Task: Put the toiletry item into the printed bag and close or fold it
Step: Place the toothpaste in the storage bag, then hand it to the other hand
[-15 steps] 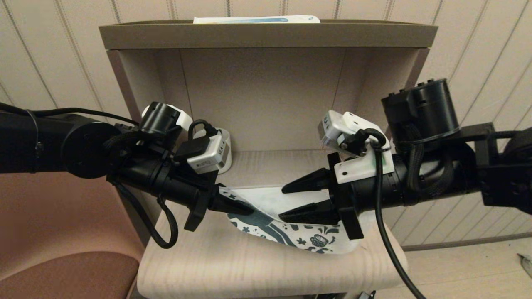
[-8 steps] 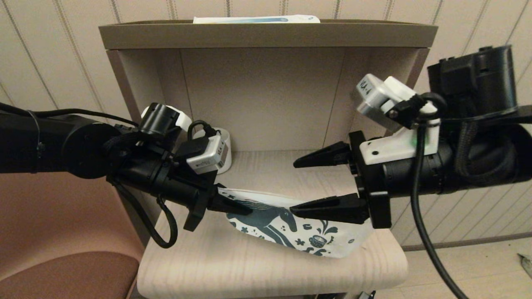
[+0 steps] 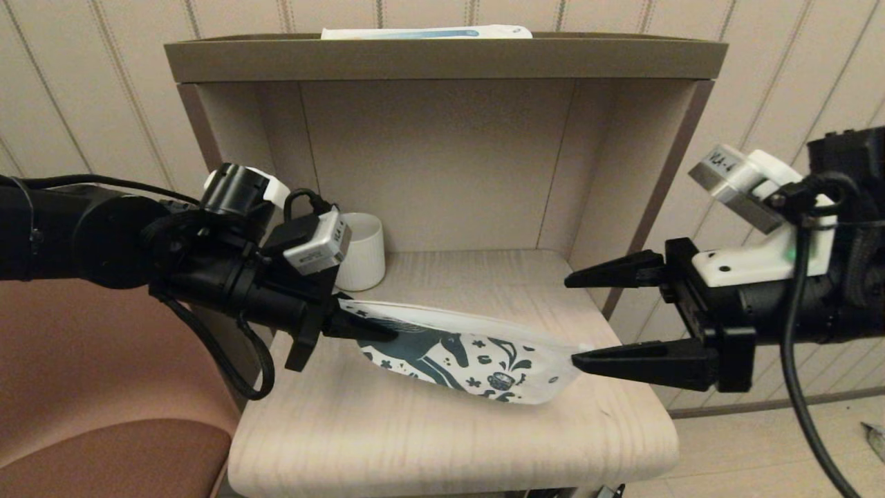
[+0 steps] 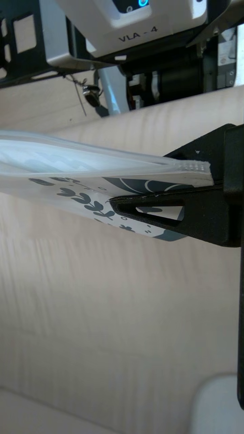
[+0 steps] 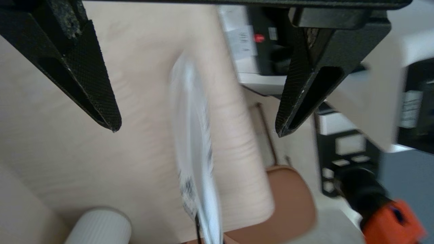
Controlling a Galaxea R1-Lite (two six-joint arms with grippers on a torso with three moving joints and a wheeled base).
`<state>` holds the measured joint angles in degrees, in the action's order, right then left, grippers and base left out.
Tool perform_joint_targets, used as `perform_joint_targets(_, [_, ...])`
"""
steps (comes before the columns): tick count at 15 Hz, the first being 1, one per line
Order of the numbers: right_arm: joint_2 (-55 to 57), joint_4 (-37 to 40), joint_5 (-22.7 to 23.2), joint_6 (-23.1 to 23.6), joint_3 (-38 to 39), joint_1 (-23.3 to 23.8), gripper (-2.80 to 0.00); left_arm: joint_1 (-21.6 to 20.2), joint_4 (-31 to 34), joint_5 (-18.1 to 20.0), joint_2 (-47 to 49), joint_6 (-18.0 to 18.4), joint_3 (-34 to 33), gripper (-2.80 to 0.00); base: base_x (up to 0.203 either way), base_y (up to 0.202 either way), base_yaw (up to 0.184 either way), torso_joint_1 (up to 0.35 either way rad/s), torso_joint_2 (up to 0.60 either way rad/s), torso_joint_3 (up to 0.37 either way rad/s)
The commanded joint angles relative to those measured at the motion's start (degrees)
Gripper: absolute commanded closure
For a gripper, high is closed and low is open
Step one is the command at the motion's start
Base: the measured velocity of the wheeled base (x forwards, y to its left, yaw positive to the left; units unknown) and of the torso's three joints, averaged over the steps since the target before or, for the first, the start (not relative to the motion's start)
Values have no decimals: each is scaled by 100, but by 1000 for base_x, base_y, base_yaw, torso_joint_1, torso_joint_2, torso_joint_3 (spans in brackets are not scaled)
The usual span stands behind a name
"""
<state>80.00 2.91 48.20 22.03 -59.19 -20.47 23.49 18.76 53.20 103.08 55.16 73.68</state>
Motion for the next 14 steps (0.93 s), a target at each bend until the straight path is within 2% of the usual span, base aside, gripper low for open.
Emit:
perform_joint_targets(1, [-153, 7, 357, -131, 93, 264, -280, -153, 14, 76, -43, -2, -3, 0, 0, 0, 0, 0, 0, 0])
perform_joint_targets(4, [-187, 13, 416, -286, 87, 257, -280, -391, 20, 344, 6, -116, 45, 0, 0, 0, 0, 0, 0, 0])
perform_joint_targets(6, [-152, 23, 513, -349, 126, 237, -280, -697, 161, 1101, 91, -393, 214, 0, 0, 0, 0, 0, 0, 0])
perform_joint_targets(7, [-134, 25, 524, -357, 141, 228, -280, -812, 280, 1290, 105, -553, 323, 0, 0, 0, 0, 0, 0, 0])
perform_joint_targets(14, [195, -19, 696, -333, 186, 175, -280, -846, 339, 1334, 19, -611, 445, 0, 0, 0, 0, 0, 0, 0])
